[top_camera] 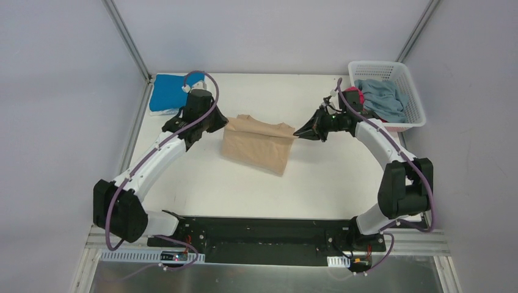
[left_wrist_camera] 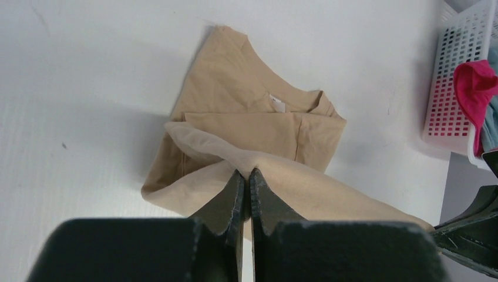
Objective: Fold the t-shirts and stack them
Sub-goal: Fold the long partially folded tshirt into a neat square
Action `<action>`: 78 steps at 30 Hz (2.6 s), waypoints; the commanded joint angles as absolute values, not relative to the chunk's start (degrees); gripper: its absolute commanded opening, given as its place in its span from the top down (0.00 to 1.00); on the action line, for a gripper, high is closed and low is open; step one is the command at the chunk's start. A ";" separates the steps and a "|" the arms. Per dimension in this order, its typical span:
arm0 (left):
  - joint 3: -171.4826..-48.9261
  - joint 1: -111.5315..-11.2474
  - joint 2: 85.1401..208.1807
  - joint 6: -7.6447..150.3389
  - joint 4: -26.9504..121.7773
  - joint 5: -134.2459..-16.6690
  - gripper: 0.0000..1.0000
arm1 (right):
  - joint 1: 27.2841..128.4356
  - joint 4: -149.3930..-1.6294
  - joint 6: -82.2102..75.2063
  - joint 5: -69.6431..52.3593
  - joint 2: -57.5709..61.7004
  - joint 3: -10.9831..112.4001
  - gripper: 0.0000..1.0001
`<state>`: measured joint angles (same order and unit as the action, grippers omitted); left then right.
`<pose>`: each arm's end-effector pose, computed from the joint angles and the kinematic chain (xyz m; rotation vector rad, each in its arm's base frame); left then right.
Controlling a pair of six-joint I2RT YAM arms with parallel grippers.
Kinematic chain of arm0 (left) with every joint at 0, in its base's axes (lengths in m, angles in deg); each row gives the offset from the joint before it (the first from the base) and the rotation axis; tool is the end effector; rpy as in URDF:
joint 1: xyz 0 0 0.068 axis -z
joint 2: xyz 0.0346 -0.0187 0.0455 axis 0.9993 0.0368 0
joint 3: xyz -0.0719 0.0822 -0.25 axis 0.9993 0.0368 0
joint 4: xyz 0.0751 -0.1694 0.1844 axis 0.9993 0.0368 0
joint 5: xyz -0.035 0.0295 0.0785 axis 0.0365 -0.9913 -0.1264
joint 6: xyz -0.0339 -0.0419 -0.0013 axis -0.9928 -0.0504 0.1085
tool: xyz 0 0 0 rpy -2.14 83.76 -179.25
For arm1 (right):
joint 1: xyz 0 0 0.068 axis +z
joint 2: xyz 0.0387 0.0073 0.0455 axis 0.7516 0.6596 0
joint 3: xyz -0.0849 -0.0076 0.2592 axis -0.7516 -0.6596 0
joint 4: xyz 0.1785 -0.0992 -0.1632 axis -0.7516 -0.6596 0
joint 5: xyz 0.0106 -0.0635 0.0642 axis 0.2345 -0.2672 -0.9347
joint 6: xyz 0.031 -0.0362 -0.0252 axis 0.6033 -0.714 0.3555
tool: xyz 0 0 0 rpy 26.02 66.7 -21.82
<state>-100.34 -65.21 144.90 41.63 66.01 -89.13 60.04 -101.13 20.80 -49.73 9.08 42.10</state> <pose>0.2728 -0.1105 0.3263 -0.4000 2.0692 -0.5885 0.3160 0.0904 0.2738 -0.0059 2.4477 1.3584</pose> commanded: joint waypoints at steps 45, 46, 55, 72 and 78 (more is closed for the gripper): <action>-118.50 -67.18 174.81 45.34 60.94 -63.39 0.01 | 67.96 -73.29 32.23 -43.74 19.42 41.18 0.00; -117.23 -67.00 175.40 44.26 59.95 -62.09 0.01 | 69.22 -70.00 33.84 -44.60 20.40 40.37 0.01; -103.09 -67.06 176.76 40.14 55.18 -60.34 0.01 | 69.83 -64.54 36.89 -44.23 27.33 29.51 0.01; -85.44 -64.93 156.69 38.58 54.99 -68.82 0.01 | 63.33 -75.85 25.43 -37.76 18.17 26.12 0.00; -85.43 -63.15 144.13 43.94 60.81 -77.70 0.01 | 63.41 -89.78 18.18 -30.52 5.07 29.28 0.01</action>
<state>-85.76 -63.90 152.42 39.03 55.50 -69.22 63.54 -78.38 25.85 -38.54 14.63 25.97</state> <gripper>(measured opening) 0.990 0.993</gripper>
